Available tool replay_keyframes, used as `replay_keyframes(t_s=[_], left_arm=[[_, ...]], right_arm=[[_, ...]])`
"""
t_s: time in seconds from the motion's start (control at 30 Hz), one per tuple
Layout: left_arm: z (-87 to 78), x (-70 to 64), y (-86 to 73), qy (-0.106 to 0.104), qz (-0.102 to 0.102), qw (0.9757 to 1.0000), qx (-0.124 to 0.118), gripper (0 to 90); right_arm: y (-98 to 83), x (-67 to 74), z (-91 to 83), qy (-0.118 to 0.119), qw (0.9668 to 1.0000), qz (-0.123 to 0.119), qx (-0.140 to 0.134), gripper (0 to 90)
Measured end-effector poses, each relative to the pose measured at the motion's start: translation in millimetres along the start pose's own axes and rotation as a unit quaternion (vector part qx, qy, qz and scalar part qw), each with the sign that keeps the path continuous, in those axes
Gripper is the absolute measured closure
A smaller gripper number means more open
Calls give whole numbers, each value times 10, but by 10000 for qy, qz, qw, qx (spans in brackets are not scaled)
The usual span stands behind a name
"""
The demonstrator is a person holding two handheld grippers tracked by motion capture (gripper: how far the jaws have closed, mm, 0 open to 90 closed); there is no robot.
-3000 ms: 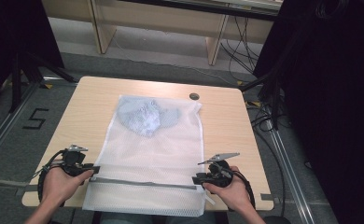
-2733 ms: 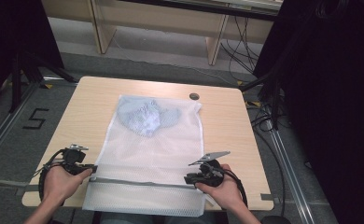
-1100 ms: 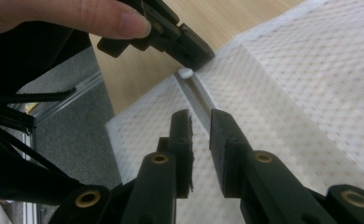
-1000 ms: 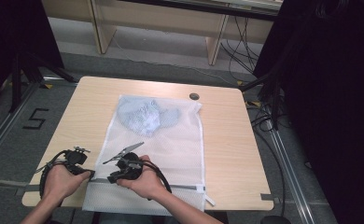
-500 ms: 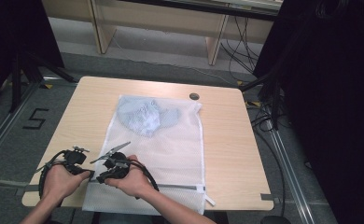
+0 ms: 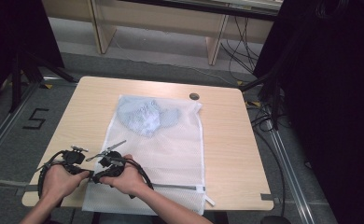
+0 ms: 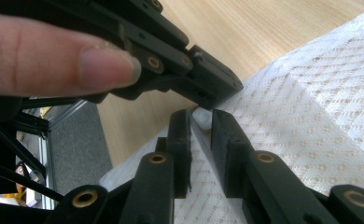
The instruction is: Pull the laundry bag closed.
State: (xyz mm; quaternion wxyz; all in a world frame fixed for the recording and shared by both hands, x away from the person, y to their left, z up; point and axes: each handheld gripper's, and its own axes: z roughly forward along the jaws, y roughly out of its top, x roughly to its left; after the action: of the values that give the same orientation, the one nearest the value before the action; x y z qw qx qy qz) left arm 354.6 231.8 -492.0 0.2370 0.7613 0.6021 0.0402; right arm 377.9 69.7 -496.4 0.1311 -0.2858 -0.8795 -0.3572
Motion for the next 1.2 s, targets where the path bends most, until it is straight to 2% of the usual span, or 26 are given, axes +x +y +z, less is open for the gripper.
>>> replay_keyframes(t_s=[0.07,0.1,0.13,0.2,0.37,0.4,0.47,0.5,0.6,0.7,0.73,0.77,0.83,0.87,0.9,0.93,1.07,1.1,1.13,1.17,1.2], left_arm=[[7,-7,-3,32,-9,10000,-58,900],[10,-7,-6,29,-15,10000,-86,900],[4,-5,-5,26,-13,10000,-43,900],[-5,-1,-1,20,-5,10000,20,900],[-4,-1,-3,23,-8,10000,-2,900],[-5,0,-2,23,-9,10000,5,900],[-5,-1,-3,22,-18,10000,1,900],[-5,-1,-3,23,-19,10000,1,900],[-4,5,-2,9,-17,10000,17,900],[-5,4,-2,12,-14,10000,21,900],[-4,3,-1,15,-20,10000,16,900],[-5,3,-1,19,-18,10000,21,900],[-4,2,-2,17,-19,10000,18,900],[-5,1,-2,24,-18,10000,15,900],[-3,3,-2,10,-18,10000,14,900],[-2,4,-2,10,-23,10000,11,900],[-1,3,-3,7,-24,10000,8,900],[-1,4,-3,7,-29,10000,4,900],[-2,5,-3,6,-25,10000,7,900],[-1,6,-3,2,-26,10000,4,900],[-1,4,-4,7,-24,10000,5,900]], right_arm=[[16,-8,5,-35,10000,-64,-6,783],[20,-8,7,43,10000,-10,3,783],[24,-14,1,2,10000,-54,-23,782],[28,-34,-12,9,10000,38,-73,775],[24,-23,14,-79,9999,66,-17,752],[23,-20,29,28,10000,60,-5,752],[26,-17,48,50,10000,83,-9,751],[28,-16,52,-42,10000,52,-7,754],[29,-19,78,-5,10000,46,22,769],[26,-17,88,-63,10000,24,14,814],[24,-4,85,-29,9998,146,112,823],[25,51,63,-11,9988,389,293,832],[26,52,63,-97,9990,348,255,838],[28,61,66,47,9989,360,307,842],[30,71,63,11,9990,361,265,842],[29,62,67,-93,9994,245,242,835],[37,72,61,-60,9992,310,227,797],[42,82,57,-48,9990,389,230,797],[46,55,63,-25,9994,280,204,797],[46,55,63,-25,9994,280,204,797],[43,75,56,-76,9990,366,228,819]])
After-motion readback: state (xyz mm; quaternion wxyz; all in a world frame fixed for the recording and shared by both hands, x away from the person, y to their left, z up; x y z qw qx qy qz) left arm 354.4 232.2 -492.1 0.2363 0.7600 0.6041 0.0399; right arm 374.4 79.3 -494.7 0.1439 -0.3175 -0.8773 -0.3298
